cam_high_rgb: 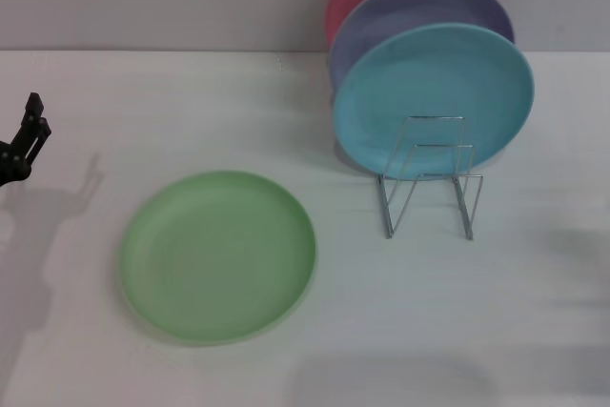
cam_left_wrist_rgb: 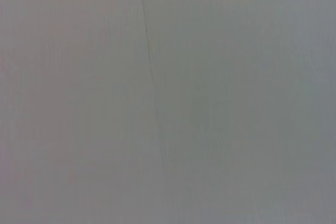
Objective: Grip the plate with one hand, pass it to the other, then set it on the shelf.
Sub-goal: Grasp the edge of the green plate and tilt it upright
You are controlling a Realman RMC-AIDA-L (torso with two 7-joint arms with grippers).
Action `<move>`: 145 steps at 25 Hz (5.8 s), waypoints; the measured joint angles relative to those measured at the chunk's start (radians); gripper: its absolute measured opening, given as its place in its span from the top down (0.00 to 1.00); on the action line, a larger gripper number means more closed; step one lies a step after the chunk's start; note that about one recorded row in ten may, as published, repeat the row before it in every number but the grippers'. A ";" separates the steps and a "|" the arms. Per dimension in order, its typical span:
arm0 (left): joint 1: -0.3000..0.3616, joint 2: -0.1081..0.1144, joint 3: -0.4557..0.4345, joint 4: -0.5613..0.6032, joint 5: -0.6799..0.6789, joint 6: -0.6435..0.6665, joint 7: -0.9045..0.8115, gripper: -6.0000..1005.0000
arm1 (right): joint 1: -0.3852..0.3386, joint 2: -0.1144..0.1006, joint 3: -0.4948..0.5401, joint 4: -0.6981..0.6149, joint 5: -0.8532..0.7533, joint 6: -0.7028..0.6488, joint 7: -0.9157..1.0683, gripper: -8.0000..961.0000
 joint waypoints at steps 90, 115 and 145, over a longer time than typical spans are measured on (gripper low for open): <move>-0.015 0.009 -0.209 1.112 -0.032 -2.276 0.259 0.60 | 0.018 0.000 -0.002 -0.009 -0.041 -0.017 0.004 0.14; 0.012 0.009 -0.210 1.214 -0.041 -2.234 0.307 0.98 | 0.024 -0.001 -0.002 -0.003 -0.039 -0.014 0.004 0.14; 0.017 0.011 -0.241 1.354 -0.044 -2.276 0.351 0.98 | 0.040 -0.006 -0.002 0.000 -0.039 -0.014 0.011 0.14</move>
